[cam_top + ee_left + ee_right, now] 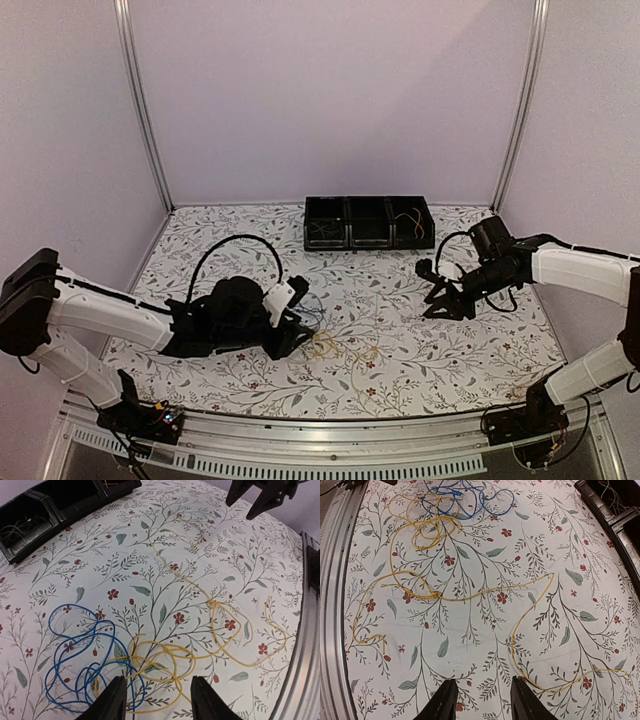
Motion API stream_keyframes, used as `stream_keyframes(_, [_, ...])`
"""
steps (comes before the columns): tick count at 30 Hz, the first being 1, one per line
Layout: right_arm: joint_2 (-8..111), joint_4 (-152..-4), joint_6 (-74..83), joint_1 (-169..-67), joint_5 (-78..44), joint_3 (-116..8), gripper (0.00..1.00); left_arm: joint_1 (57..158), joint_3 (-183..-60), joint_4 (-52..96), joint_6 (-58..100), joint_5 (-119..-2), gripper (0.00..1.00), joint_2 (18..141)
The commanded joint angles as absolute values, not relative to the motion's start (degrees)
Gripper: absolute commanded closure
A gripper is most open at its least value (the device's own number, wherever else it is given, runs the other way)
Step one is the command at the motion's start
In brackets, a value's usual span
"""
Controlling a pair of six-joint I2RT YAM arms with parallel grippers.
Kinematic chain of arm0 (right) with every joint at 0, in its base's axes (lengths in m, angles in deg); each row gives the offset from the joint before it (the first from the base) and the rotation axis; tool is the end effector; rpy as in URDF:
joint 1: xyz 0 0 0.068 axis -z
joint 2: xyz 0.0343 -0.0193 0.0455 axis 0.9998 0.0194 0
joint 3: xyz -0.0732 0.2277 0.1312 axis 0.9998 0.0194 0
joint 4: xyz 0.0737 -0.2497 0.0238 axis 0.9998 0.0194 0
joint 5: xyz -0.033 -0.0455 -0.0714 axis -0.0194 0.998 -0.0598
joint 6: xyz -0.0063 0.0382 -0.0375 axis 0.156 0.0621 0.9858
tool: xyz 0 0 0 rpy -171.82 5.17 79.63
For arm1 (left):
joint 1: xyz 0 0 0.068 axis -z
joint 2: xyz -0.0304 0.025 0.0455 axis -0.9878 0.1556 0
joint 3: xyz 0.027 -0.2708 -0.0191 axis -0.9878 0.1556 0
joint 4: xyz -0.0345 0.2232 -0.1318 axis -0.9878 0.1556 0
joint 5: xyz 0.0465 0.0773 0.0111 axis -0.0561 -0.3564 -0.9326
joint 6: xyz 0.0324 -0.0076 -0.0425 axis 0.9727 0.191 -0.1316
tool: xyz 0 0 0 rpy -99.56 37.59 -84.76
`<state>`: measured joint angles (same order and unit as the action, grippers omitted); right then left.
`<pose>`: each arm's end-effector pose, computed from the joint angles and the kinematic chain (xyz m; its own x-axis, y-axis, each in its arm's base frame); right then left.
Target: Untangle the cables
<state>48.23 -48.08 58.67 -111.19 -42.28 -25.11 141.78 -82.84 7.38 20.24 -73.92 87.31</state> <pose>0.2283 0.1149 0.2038 -0.1451 -0.7216 -0.6769 -0.9764 0.2150 -0.0199 0.1420 -0.2465 0.1678 -0.4329 0.3499 -0.8308 0.7574 0.6409 -0.1247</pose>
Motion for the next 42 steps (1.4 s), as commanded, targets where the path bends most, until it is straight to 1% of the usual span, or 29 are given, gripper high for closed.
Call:
stream_keyframes(1, [48.3,-45.2,63.2,-112.7,-45.2,-28.8,0.58,141.3,-89.4,9.9,21.5,-66.7,0.58,86.9])
stream_keyframes(4, [49.2,-45.9,64.0,-115.5,-43.8,-28.6,0.58,141.0,-93.6,10.5,20.4,-60.3,0.67,90.3])
stream_keyframes(6, [50.6,-48.0,63.4,-117.2,-44.2,-27.9,0.61,141.0,-95.5,9.4,19.1,-55.6,0.73,93.3])
stream_keyframes(9, [54.0,-50.4,61.2,-118.9,-44.6,-27.8,0.65,141.0,-96.4,4.6,15.8,-50.9,0.79,98.4])
stream_keyframes(12, [57.1,-53.1,59.1,-119.7,-43.7,-27.9,0.69,140.9,-99.0,2.5,12.3,-49.0,0.78,104.8])
stream_keyframes(14, [58.1,-54.1,58.1,-119.8,-44.1,-28.0,0.69,140.9,-102.4,4.3,10.5,-49.9,0.77,108.3])
stream_keyframes(18, [58.6,-54.7,57.1,-119.8,-44.1,-27.6,0.7,141.1,-107.4,6.5,8.2,-49.3,0.72,113.9])
stream_keyframes(23, [57.6,-55.8,56.0,-119.8,-42.2,-26.4,0.71,141.3,-115.0,12.9,8.7,-46.9,0.67,120.3])
stream_keyframes(25, [56.8,-56.3,55.7,-119.8,-41.5,-26.3,0.7,141.7,-117.3,16.0,9.6,-47.7,0.67,122.1])
stream_keyframes(29, [55.5,-57.2,54.8,-119.7,-40.1,-26.2,0.71,142.5,-119.5,21.7,11.9,-51.9,0.69,123.3])
stream_keyframes(32, [54.6,-58.0,54.1,-119.7,-38.7,-26.1,0.71,143.1,-119.8,23.5,12.7,-52.2,0.69,123.7])
stream_keyframes(35, [54.1,-59.1,53.4,-119.7,-36.9,-26.0,0.7,143.7,-120.1,23.9,12.8,-52.4,0.75,124.5])
stream_keyframes(42, [53.9,-59.7,52.6,-119.7,-36.0,-25.9,0.69,144.3,-121.6,23.9,13.2,-53.6,0.82,127.3])
